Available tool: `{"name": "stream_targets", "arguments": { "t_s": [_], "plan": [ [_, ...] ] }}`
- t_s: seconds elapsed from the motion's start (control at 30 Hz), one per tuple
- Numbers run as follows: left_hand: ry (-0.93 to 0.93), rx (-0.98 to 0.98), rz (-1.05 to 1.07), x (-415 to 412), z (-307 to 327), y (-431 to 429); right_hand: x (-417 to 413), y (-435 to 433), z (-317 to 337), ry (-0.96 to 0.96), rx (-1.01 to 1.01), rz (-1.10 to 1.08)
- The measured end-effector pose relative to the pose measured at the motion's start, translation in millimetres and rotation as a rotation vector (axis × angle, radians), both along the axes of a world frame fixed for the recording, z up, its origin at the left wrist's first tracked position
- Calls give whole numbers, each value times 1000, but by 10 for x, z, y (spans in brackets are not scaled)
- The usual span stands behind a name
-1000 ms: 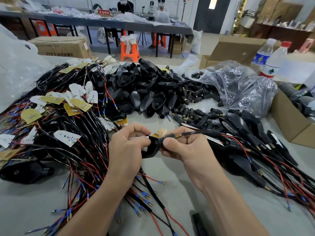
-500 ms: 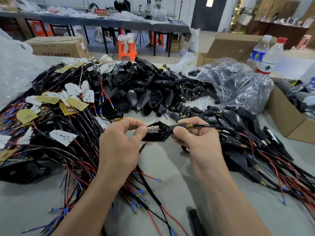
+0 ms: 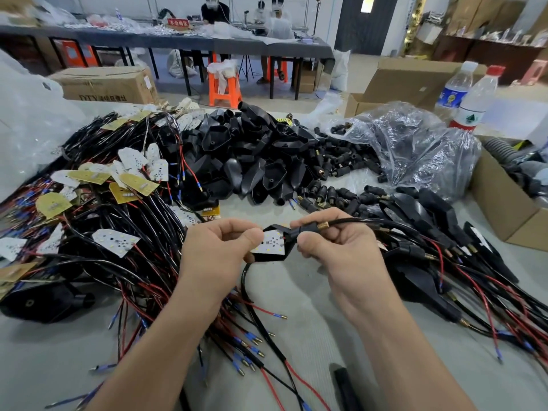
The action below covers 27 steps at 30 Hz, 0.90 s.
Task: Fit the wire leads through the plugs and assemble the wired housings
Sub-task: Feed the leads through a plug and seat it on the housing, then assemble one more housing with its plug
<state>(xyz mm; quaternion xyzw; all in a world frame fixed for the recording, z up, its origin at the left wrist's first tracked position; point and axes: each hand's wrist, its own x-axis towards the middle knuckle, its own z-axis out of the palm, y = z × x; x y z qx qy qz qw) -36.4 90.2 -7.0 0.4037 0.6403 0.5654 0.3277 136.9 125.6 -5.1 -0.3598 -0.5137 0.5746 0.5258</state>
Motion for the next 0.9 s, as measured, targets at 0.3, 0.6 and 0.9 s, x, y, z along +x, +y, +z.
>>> {"name": "stream_targets", "arguments": {
  "t_s": [0.3,0.6,0.9],
  "plan": [
    [-255,-46,-164,43,-15,37,43,31,24,196,-83,24],
    [-401,21,-256,130,-2,-16,34,-22,33,112,-102,54],
    [-413,28,-293,154,9,-2,-41,-31,60,-1,-60,-36]
  ]
}}
